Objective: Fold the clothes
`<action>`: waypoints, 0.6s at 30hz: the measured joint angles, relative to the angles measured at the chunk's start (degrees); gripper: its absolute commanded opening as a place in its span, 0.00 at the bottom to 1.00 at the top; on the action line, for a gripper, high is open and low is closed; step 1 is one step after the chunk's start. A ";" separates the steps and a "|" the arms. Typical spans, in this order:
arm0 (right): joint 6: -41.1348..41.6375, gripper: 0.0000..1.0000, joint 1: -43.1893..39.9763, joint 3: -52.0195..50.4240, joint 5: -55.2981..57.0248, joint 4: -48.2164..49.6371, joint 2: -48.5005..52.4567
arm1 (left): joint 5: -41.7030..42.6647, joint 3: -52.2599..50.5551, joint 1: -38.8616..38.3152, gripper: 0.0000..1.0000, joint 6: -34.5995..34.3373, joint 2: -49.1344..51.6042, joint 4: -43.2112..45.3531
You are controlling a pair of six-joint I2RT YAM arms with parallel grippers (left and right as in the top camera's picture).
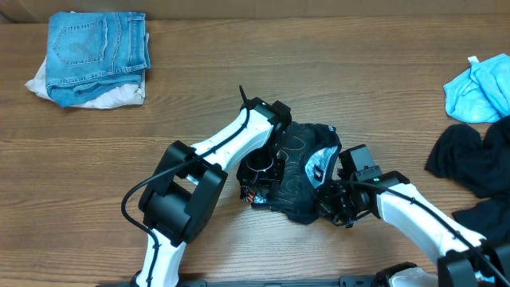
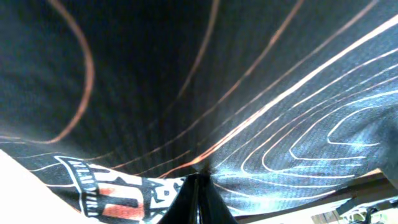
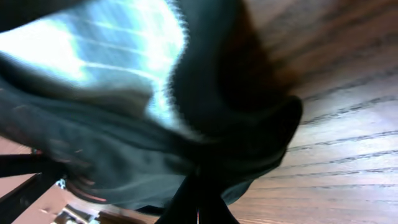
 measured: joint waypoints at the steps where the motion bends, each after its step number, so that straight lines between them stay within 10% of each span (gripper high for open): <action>1: 0.13 0.04 -0.44 0.00 -0.37 0.00 0.63 | -0.44 0.00 0.02 0.04 0.00 0.00 -0.07; 18: -0.17 0.04 -5.18 0.00 -2.29 -4.22 4.70 | -4.07 -6.19 8.31 0.04 0.44 -0.11 2.97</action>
